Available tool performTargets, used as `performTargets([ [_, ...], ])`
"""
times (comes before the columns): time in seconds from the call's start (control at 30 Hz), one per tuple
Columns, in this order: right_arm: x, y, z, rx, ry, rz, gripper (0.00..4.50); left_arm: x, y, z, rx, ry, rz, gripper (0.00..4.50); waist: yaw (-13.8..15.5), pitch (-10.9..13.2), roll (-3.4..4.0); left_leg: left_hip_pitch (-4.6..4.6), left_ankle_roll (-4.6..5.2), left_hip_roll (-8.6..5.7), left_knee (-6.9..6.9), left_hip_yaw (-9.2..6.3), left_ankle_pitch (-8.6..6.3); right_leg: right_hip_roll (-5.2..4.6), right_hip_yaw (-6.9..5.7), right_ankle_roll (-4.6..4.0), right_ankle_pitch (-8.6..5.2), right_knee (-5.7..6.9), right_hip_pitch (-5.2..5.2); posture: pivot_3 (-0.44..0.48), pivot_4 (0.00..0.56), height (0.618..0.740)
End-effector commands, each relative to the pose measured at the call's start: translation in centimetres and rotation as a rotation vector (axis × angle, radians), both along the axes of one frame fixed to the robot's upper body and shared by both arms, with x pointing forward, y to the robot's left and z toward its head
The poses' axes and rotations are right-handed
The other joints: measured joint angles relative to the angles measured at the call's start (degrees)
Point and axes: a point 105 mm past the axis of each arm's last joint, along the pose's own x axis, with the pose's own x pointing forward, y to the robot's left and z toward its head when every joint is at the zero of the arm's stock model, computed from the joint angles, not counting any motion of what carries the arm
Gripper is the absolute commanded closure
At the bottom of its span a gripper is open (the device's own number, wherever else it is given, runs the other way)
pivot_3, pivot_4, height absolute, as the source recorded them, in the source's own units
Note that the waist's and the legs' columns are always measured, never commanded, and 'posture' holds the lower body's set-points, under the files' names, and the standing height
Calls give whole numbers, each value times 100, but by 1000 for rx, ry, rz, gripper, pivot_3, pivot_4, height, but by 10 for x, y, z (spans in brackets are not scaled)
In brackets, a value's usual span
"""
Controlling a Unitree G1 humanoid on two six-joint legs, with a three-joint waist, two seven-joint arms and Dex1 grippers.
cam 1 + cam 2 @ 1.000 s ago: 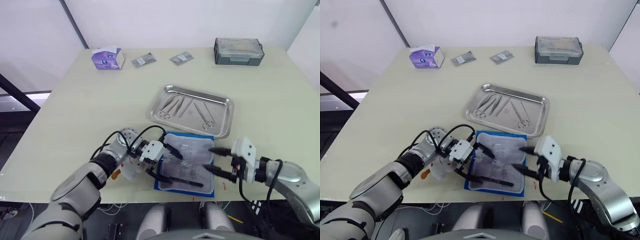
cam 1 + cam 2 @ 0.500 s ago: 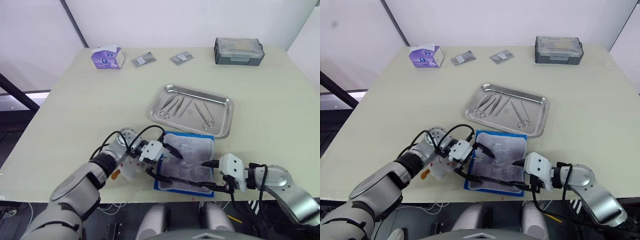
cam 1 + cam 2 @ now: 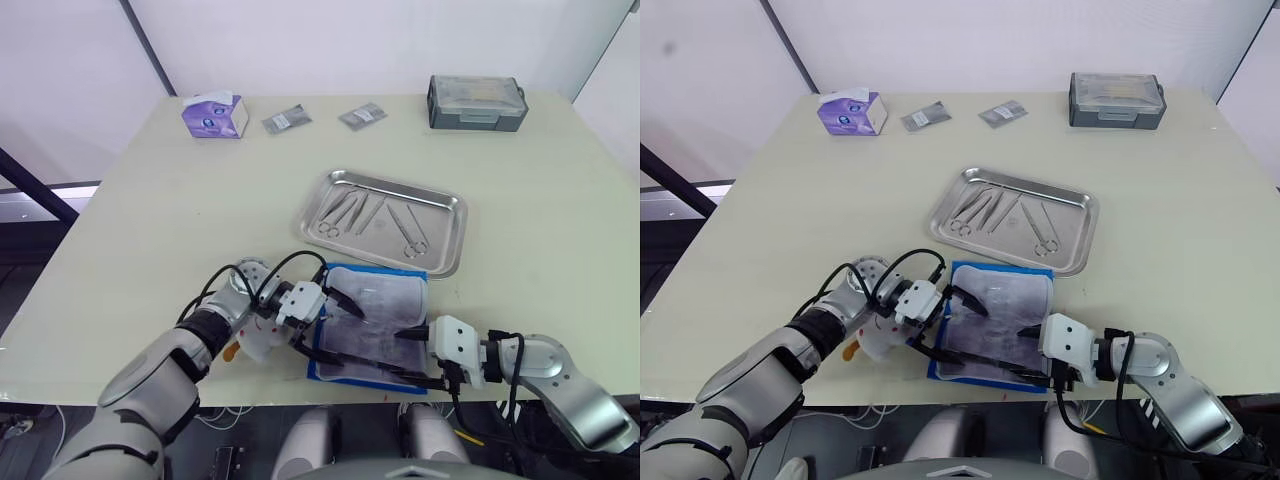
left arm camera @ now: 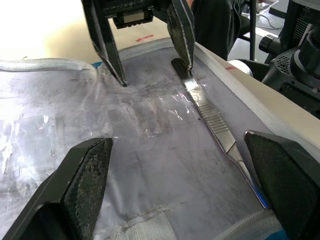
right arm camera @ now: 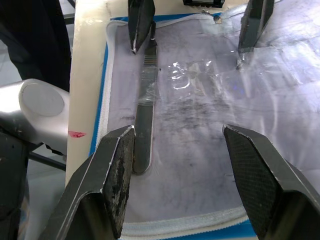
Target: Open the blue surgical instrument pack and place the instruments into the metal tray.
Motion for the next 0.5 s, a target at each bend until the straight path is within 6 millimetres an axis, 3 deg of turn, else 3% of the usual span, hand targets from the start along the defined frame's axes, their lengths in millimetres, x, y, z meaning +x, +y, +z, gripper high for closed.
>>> performTargets([
  [0.03, -2, 2, 1, 5, -12, 17, 1565, -24, 29, -38, 176, 133, -2, 0, 0, 0, 0, 1, 0, 0, 0, 0, 0, 0, 0, -1, -1, 3, 0, 0, 150, 734],
  [0.37, -4, -2, -15, -53, 5, 37, 1565, -33, 33, -38, 158, 153, 13, 0, -18, 0, -1, 13, -1, 16, 0, 2, 0, 17, 9, -18, -10, 18, -3, 0, 150, 734],
  [0.5, -3, -5, -20, -80, -2, 47, 2815, -34, 33, -37, 162, 153, 11, 0, -20, 1, -1, 16, -1, 23, -1, 1, -1, 25, 9, -25, -14, 21, -3, 0, 150, 734],
])
